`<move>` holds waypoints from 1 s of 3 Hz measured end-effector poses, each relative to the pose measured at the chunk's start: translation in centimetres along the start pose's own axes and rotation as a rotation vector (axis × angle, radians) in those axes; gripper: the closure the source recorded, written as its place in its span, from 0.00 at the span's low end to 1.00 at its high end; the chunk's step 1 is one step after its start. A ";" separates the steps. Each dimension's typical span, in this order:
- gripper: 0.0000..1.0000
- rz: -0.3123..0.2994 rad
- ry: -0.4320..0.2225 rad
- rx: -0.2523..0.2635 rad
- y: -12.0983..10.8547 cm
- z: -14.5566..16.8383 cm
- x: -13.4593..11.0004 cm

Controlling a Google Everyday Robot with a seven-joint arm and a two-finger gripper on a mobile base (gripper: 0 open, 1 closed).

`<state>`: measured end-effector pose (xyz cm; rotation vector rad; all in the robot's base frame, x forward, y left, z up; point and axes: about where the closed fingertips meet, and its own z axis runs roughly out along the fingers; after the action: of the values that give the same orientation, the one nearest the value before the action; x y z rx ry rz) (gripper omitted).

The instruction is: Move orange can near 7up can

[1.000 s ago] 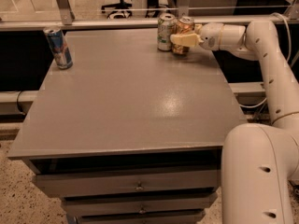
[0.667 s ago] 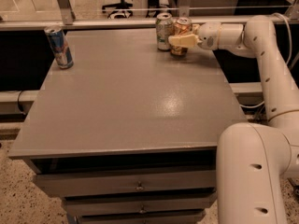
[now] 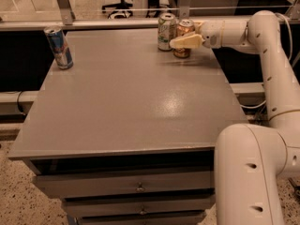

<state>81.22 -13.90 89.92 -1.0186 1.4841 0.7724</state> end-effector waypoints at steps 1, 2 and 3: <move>0.00 -0.014 0.007 0.036 -0.8 -1.7 0.1; 0.00 -0.028 0.008 0.068 -1.2 -4.2 -0.3; 0.00 -0.078 0.023 0.091 0.2 -8.9 -3.1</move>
Offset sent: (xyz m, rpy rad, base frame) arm -0.0262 -0.0726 0.0198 -0.0293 -0.0590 -0.1097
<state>77.31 -21.22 94.46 -1.0133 1.4765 0.6346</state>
